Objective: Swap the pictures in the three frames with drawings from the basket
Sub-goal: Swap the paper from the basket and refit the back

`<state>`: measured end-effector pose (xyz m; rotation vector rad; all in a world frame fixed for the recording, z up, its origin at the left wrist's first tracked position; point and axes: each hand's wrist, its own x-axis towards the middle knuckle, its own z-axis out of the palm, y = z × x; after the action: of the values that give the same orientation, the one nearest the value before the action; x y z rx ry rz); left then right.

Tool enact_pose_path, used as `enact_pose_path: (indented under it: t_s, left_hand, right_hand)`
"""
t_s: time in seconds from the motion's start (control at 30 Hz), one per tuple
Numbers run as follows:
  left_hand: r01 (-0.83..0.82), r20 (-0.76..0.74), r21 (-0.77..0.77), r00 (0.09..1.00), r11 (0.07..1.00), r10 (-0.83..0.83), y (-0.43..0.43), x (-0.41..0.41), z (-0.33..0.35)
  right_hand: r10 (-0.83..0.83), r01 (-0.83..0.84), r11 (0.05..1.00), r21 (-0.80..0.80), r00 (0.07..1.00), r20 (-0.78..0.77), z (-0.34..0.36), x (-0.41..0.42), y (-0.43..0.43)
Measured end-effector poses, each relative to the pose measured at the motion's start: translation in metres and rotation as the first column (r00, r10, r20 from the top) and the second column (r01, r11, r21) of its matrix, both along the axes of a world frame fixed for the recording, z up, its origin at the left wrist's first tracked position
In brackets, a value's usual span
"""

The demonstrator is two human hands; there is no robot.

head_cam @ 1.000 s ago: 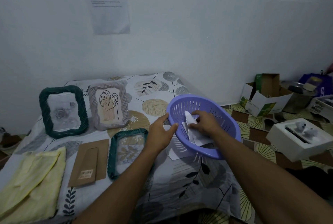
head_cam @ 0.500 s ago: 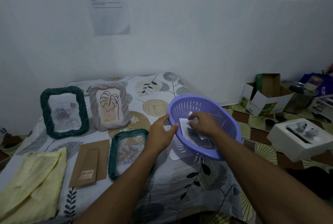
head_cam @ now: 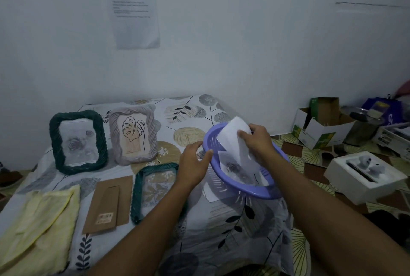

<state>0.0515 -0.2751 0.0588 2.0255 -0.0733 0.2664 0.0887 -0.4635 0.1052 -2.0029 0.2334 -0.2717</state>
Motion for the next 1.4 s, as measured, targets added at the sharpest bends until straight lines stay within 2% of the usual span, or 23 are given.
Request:
enact_pose_path:
  t_s: [0.07,0.13,0.2,0.23,0.3,0.37,0.53,0.6,0.7,0.8,0.9,0.97,1.2,1.4]
  left_hand:
    - [-0.026,-0.008,-0.04,1.0,0.999,0.026,0.006,0.0,0.013]
    - [0.009,-0.067,-0.172,0.998,0.985,-0.02,0.015,-0.004,0.031]
    - [0.061,-0.12,-0.393,0.986,0.918,-0.117,0.026,-0.01,0.046]
    - [0.062,-0.122,-0.472,0.983,0.879,-0.134,0.034,-0.014,0.051]
    - [0.031,-0.112,-0.517,0.988,0.856,-0.103,0.056,-0.022,0.053]
    - [-0.027,-0.116,-0.479,0.993,0.877,-0.033,0.082,-0.028,0.048]
    - [-0.173,-0.146,-0.3,0.98,0.938,0.134,0.133,-0.044,0.019]
    - [-0.21,-0.142,-0.172,0.972,0.962,0.187,0.141,-0.051,0.006]
    - [-0.235,-0.063,0.113,0.968,0.965,0.243,0.147,-0.056,-0.013]
    - [-0.204,0.017,0.441,0.975,0.874,0.22,0.151,-0.059,-0.028]
    - [-0.204,0.082,0.591,0.978,0.781,0.193,0.156,-0.053,-0.047]
    - [-0.188,0.086,0.576,0.982,0.796,0.169,0.159,-0.051,-0.056]
    - [-0.124,0.09,0.502,0.992,0.856,0.091,0.167,-0.053,-0.07]
    - [-0.123,0.098,0.52,0.992,0.845,0.084,0.166,-0.056,-0.071]
  right_hand:
    - [0.046,-0.036,0.945,0.324,0.999,-0.024,0.013,-0.004,0.01]
    - [0.128,-0.099,0.836,0.54,0.992,-0.017,0.027,-0.011,0.029]
    - [0.188,-0.13,0.763,0.633,0.982,-0.025,0.035,-0.019,0.05]
    - [0.212,-0.138,0.763,0.631,0.976,-0.042,0.037,-0.025,0.063]
    - [0.222,-0.17,0.853,0.493,0.974,-0.047,0.03,-0.03,0.087]
    - [0.217,-0.209,0.919,0.334,0.976,0.014,0.019,-0.034,0.11]
    - [0.278,-0.28,0.96,0.018,0.957,0.088,-0.017,-0.049,0.149]
    - [0.32,-0.314,0.945,-0.087,0.946,0.056,-0.037,-0.052,0.159]
    - [0.356,-0.342,0.902,-0.263,0.935,0.006,-0.063,-0.052,0.165]
    - [0.392,-0.351,0.82,-0.451,0.92,-0.003,-0.083,-0.052,0.165]
    - [0.403,-0.342,0.724,-0.599,0.914,-0.035,-0.099,-0.052,0.158]
    - [0.403,-0.333,0.714,-0.616,0.915,-0.028,-0.105,-0.053,0.154]
    - [0.453,-0.382,0.763,-0.521,0.891,0.011,-0.113,-0.055,0.148]
    - [0.442,-0.358,0.79,-0.497,0.895,0.057,-0.115,-0.055,0.148]
